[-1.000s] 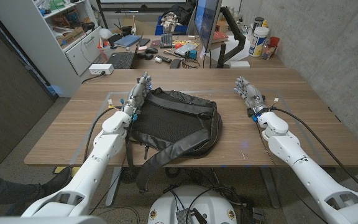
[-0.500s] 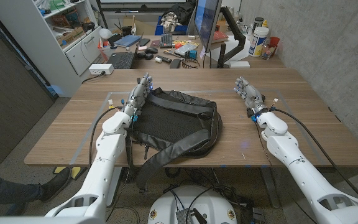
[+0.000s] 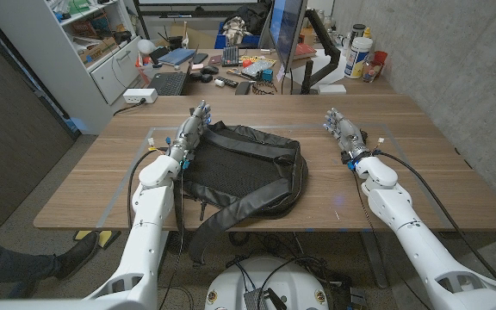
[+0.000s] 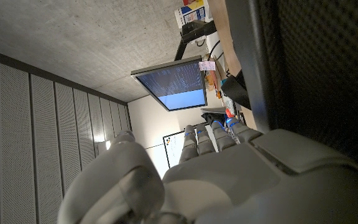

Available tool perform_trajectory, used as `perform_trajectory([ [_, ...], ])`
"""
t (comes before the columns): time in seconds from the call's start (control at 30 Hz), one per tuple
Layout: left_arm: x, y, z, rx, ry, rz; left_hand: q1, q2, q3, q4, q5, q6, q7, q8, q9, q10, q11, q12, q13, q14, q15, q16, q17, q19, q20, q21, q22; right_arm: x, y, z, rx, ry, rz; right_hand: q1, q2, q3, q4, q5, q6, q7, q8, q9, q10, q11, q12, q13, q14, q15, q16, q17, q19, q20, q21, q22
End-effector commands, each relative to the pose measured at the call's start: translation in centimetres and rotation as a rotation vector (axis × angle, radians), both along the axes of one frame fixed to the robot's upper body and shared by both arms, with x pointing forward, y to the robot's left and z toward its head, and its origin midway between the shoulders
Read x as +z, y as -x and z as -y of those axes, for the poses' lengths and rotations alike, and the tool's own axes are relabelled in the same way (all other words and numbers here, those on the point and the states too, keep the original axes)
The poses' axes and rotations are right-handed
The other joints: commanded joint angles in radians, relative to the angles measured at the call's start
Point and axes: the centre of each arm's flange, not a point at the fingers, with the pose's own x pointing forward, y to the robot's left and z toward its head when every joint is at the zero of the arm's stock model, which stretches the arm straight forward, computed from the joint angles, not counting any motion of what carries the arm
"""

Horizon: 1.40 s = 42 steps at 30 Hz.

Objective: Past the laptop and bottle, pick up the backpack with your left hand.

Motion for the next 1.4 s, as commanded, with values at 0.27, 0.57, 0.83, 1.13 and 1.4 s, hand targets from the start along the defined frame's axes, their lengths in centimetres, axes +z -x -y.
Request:
perform_trajectory([
  [0.27, 1.1, 2.1, 0.4, 0.006, -0.07, 0.036, 0.013, 0.005, 0.006, -0.006, 0.004, 0.013, -0.001, 0.004, 0.001, 0.007, -0.008, 0.007, 0.003, 0.008, -0.005, 0.007, 0.001, -0.007, -0.03, 0.005, 0.004, -0.5, 0.0, -0.2, 0.012, -0.006, 0.001, 0.007, 0.003, 0.007, -0.004, 0.007, 0.007, -0.003, 0.002, 0.006, 0.012, 0.003, 0.001, 0.004, 0.013, -0.001, 0.003, 0.002, 0.002, 0.007, -0.006, 0.001],
  [0.57, 1.4, 3.6, 0.5, 0.018, -0.095, 0.078, 0.018, 0.007, 0.007, -0.009, 0.004, 0.018, -0.003, 0.005, 0.002, 0.01, -0.008, 0.008, 0.003, 0.01, -0.005, 0.007, 0.001, -0.007, -0.027, 0.006, 0.004, -0.7, -0.2, -0.4, 0.016, -0.016, 0.01, 0.008, 0.002, 0.007, -0.005, 0.007, 0.008, -0.005, 0.001, 0.006, 0.014, 0.001, 0.001, 0.004, 0.014, -0.002, 0.002, 0.002, 0.003, 0.007, -0.007, 0.001],
  [0.83, 1.4, 4.1, 0.7, 0.023, -0.098, 0.105, 0.025, 0.01, 0.008, -0.012, 0.003, 0.035, -0.006, 0.01, 0.002, 0.022, -0.008, 0.012, 0.003, 0.024, -0.007, 0.011, 0.001, 0.0, -0.017, 0.01, 0.004, -0.8, 0.1, -0.2, -0.014, -0.024, 0.016, 0.007, 0.003, 0.007, -0.005, 0.008, 0.009, -0.007, 0.001, 0.006, 0.003, 0.004, -0.005, 0.004, 0.016, -0.002, 0.001, 0.003, 0.004, 0.007, -0.009, 0.002],
  [1.13, 1.5, 4.9, 1.2, 0.039, -0.128, 0.144, 0.03, 0.013, 0.009, -0.015, 0.002, 0.042, -0.005, 0.012, 0.002, 0.027, -0.011, 0.013, 0.003, 0.029, -0.008, 0.012, 0.001, 0.005, -0.014, 0.012, 0.004, -0.9, 0.0, 0.4, -0.019, -0.037, 0.021, 0.009, 0.004, 0.009, -0.006, 0.008, 0.014, -0.007, 0.001, 0.006, -0.002, 0.001, -0.008, 0.004, 0.022, 0.001, 0.001, 0.002, 0.005, 0.01, -0.01, 0.002],
  [1.4, 1.8, 5.8, 1.4, 0.032, -0.132, 0.185, 0.034, 0.015, 0.01, -0.017, 0.001, 0.046, -0.005, 0.012, 0.002, 0.029, -0.011, 0.013, 0.003, 0.03, -0.009, 0.011, 0.001, 0.004, -0.012, 0.011, 0.004, -0.9, -0.2, 0.2, -0.01, -0.031, 0.019, 0.009, 0.004, 0.01, -0.007, 0.009, 0.02, -0.001, 0.003, 0.006, 0.004, 0.002, -0.006, 0.004, 0.026, 0.001, 0.001, 0.002, 0.008, 0.011, -0.01, 0.002],
])
